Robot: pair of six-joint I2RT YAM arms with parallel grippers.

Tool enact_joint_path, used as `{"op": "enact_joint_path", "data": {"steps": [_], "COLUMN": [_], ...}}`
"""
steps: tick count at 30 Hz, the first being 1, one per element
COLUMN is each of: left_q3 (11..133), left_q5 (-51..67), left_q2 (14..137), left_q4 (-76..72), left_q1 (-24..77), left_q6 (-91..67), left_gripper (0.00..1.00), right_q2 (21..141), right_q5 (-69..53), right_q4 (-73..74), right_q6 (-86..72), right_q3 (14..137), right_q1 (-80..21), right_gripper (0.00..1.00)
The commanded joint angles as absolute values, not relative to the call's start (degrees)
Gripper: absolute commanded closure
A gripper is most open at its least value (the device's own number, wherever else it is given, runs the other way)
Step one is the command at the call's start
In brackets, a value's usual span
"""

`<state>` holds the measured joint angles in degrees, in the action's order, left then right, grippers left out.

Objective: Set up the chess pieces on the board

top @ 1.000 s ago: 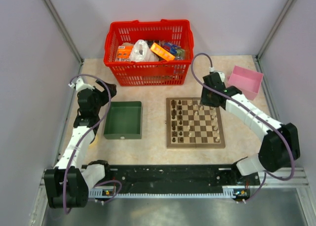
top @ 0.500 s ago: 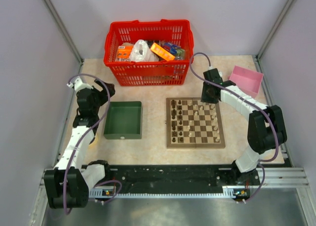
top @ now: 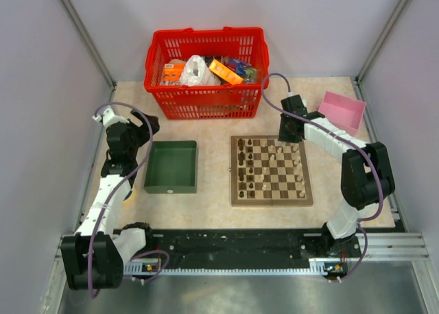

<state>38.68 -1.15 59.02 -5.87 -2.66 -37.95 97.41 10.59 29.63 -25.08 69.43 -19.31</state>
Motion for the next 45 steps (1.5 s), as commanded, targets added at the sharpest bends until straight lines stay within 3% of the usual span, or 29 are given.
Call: {"op": "enact_joint_path", "data": {"steps": [1,27,34,45], "left_q3": [41.04,41.04,41.13,40.96], "left_q5": [-2.29,-2.02,-2.02,-2.02], "left_q2": [58.71,58.53,58.8,58.71], "left_q4": [-7.12,-6.86,-6.86,-6.94], "left_q1": [-2.99,-3.25,-3.25,-3.25], "left_q6": [-37.09,-37.09,-37.09,-37.09], "left_gripper": [0.01,0.01,0.01,0.01], "right_q2": [98.17,99.23,99.14,100.02], "right_q5": [11.16,11.08,11.42,13.8], "right_q4": [28.3,28.13,28.12,27.95], "right_q6": [-24.35,-23.73,-23.64,-23.2], "right_q3": [71.19,70.58,70.75,72.42], "right_q1": [-18.9,-18.98,-18.98,-18.11], "right_gripper": [0.71,0.79,0.89,0.9]}}
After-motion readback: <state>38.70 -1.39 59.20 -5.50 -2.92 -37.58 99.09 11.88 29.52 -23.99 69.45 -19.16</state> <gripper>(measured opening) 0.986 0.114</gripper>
